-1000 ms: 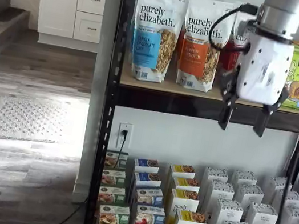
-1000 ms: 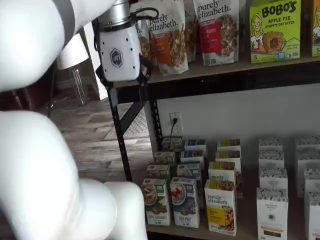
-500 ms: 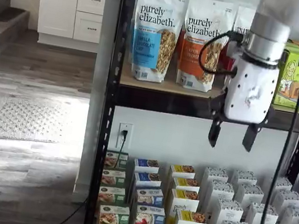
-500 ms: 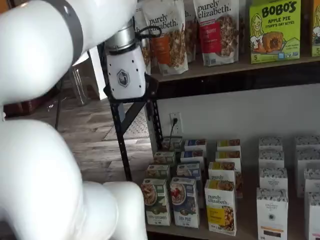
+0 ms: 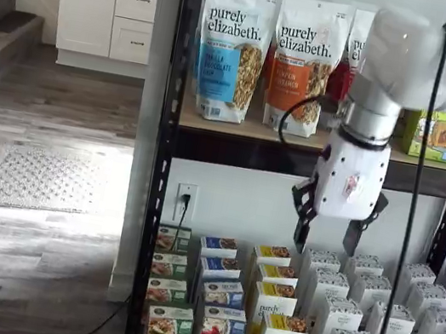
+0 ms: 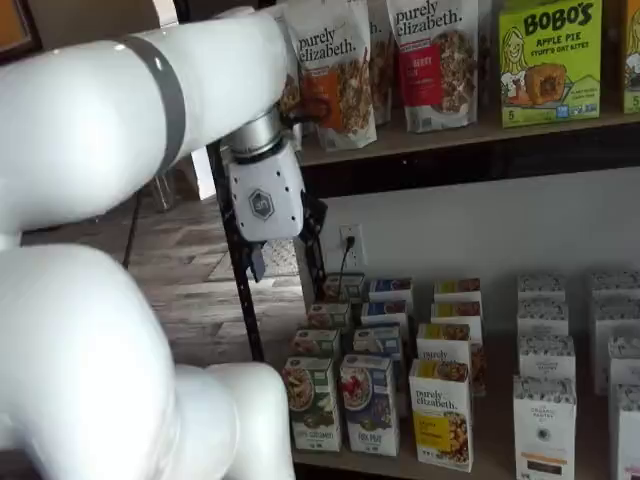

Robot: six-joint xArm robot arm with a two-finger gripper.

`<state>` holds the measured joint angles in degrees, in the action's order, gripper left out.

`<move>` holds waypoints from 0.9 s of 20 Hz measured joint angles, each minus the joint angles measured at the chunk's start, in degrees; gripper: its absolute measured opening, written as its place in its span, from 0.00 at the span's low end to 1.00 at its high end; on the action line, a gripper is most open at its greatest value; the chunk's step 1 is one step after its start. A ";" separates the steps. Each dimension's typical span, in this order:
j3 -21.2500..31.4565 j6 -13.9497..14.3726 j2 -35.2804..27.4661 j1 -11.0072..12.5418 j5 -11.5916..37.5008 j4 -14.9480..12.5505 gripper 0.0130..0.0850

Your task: Pick up the blue and white box that is on the bottom shelf, the second box from the left

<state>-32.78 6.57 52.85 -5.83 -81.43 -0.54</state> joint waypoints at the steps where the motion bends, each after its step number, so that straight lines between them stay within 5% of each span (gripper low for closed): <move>1: 0.94 0.56 0.06 -0.49 1.16 -0.33 1.00; 11: 5.75 3.02 -2.80 -2.99 10.02 0.35 1.00; 18: 5.92 3.45 -10.28 -3.26 19.11 0.12 1.00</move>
<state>-26.86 10.01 42.57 -9.09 -62.32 -0.42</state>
